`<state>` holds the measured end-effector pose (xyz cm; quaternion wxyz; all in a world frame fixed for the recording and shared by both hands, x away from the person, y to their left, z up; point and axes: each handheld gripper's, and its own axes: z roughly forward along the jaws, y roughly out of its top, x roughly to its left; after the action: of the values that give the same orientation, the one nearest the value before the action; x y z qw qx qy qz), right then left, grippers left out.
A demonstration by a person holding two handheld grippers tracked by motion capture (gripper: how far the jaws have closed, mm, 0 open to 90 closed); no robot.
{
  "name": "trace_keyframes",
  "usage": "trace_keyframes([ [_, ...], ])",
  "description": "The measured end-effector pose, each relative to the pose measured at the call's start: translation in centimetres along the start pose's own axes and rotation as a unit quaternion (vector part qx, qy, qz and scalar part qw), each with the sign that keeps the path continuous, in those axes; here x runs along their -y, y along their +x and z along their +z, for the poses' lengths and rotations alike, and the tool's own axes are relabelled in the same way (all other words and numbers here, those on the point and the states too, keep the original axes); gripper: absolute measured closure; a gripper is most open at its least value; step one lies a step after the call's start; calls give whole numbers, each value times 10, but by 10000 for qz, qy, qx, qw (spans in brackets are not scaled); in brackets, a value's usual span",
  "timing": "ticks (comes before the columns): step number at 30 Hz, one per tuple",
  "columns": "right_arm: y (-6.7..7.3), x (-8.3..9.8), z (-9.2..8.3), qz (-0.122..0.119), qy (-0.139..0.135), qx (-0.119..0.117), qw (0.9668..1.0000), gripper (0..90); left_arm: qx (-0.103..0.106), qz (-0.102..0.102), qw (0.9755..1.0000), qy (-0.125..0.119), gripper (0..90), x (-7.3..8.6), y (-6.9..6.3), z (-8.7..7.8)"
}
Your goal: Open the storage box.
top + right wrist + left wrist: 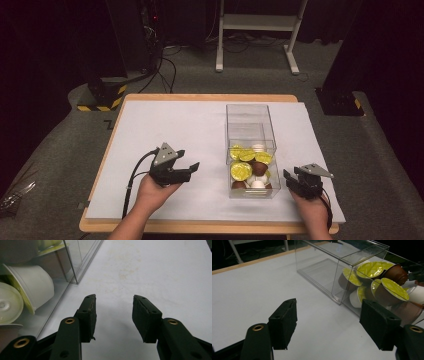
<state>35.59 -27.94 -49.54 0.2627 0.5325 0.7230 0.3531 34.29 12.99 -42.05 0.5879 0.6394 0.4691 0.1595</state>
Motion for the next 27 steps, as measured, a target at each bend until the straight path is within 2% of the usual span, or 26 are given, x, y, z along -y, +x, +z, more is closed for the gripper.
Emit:
trace_keyframes([
  [8,1,0,0,-27,12,-22,10000,541,140,-106,9998,-63,306,-2,-10,5],
  [10,1,0,0,-11,26,-17,10000,540,166,-12,9999,-20,306,-3,-11,6],
  [15,1,1,1,-45,67,-26,10000,540,286,-108,9995,-82,307,-7,-19,9],
  [21,0,1,2,-20,76,-32,10000,539,389,-106,9992,-63,307,-9,-28,13],
  [22,0,1,2,14,93,-34,10000,536,413,-31,9991,-2,307,-10,-28,13],
  [23,0,1,2,14,93,-34,10000,536,424,-86,9991,-20,307,-10,-30,14],
  [27,-1,1,3,-13,100,-38,9999,536,472,12,9989,56,307,-12,-34,17],
])
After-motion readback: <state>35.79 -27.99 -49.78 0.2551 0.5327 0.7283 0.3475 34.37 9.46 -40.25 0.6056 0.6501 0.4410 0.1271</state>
